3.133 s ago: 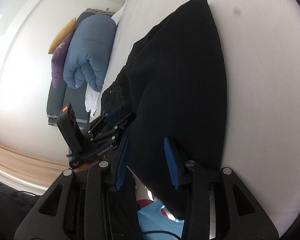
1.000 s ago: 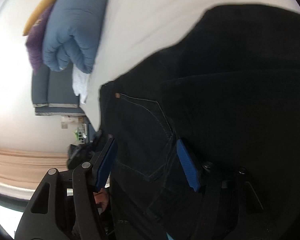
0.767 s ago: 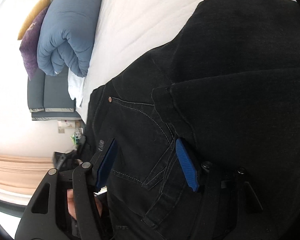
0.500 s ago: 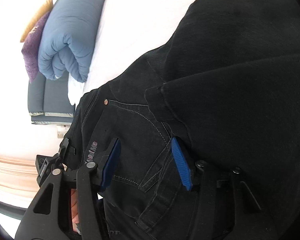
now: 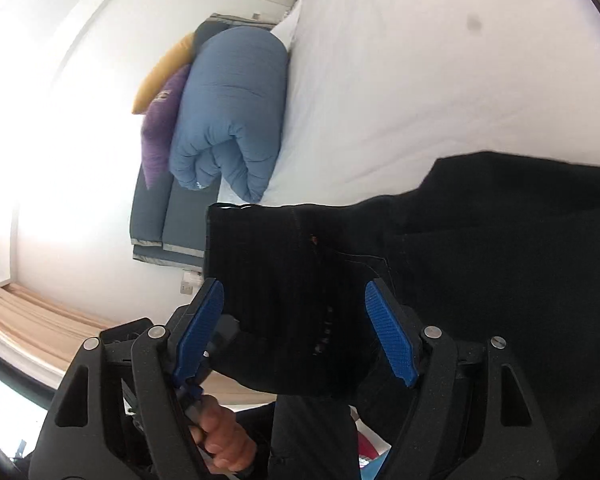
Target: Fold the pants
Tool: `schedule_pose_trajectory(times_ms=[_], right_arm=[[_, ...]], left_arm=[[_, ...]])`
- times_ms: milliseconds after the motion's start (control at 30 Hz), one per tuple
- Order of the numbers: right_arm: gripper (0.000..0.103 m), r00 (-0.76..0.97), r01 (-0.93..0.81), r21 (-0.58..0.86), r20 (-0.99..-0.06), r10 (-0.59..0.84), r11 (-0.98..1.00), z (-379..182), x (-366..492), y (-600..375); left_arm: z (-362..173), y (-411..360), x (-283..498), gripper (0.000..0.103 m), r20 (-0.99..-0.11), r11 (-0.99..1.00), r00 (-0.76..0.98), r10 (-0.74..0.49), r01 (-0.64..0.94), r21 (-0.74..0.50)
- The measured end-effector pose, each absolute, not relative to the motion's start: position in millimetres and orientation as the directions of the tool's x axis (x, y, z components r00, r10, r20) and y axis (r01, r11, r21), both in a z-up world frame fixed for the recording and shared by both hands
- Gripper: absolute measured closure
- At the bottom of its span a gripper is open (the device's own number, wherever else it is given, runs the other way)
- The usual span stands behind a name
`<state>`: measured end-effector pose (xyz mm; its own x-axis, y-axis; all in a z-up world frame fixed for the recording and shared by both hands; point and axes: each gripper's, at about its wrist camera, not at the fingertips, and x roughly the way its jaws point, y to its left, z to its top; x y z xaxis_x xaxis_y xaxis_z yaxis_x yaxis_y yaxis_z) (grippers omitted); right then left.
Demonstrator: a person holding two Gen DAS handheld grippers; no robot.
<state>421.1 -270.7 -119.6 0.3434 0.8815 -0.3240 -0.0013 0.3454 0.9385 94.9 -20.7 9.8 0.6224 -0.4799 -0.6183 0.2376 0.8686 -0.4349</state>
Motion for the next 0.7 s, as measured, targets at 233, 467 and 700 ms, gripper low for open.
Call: schedule_pose_trajectory(times_ms=[233,467,700], right_arm=[[0.027,0.317,-0.032,0.915,-0.373,0.872,0.403,-107.9,409.1,-289.5],[0.027,0.286,0.055,0.9,-0.429,0.857,0.432,-147.1,387.6,-307.1],[0.082,0.277,0.088,0.842,-0.533,0.799,0.532,-172.5,370.1,-317.0]], left_arm=[[-16.4,-101.8,75.3,0.089,-0.709,0.884,0.543,-0.45,0.384,-0.268],[-28.2,-149.9,58.8,0.089,-0.753,0.863,0.53,-0.389,0.496,-0.097],[-35.5,-173.4,60.7,0.089,-0.765,0.825,0.517,-0.384,0.564,-0.033]])
